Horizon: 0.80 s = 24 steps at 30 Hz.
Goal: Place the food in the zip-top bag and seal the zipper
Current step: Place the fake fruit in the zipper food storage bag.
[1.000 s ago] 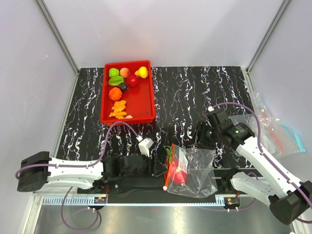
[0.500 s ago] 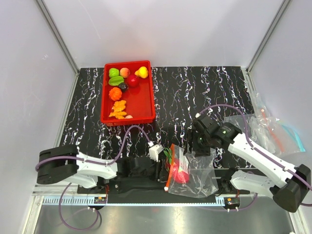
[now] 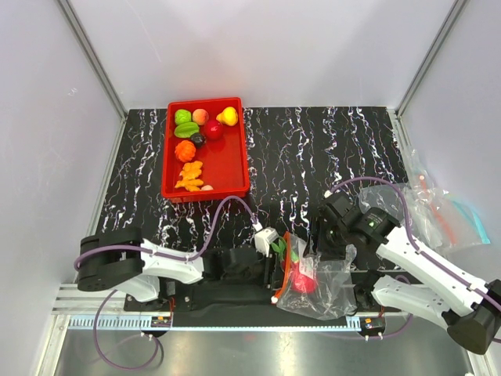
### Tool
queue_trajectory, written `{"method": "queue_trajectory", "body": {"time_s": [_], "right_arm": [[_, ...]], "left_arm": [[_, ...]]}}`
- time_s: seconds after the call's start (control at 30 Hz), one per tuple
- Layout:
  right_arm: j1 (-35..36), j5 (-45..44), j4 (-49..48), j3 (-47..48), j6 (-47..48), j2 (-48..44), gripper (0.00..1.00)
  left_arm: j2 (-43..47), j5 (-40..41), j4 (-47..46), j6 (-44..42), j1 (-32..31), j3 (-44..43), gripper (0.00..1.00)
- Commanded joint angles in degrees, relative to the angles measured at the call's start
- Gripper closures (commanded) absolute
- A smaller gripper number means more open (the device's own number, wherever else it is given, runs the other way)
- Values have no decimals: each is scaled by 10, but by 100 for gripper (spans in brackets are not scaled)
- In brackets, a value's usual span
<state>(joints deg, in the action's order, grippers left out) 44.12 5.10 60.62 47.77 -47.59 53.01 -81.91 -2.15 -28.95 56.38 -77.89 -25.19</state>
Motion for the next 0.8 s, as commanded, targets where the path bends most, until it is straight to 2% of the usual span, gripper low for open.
{"method": "queue_trajectory", "body": {"time_s": [0.0,0.1,0.23,0.33,0.53,0.77], "right_arm": [[9,-6,4,32,-4,0,40],[16,0,1,44,0,11,42],[37,-4,6,68,7,38,45],[57,-17,13,94,7,67,45],[129,-74,44,155,-25,150,42],[213,-178,141,278,-82,291,38]], "left_arm": [[10,13,-29,-21,4,-13,50],[38,13,-7,-14,5,8,48],[104,35,100,-14,11,28,47],[147,36,135,-11,30,54,48],[218,25,145,-5,78,121,51],[218,5,137,-13,102,129,51]]}}
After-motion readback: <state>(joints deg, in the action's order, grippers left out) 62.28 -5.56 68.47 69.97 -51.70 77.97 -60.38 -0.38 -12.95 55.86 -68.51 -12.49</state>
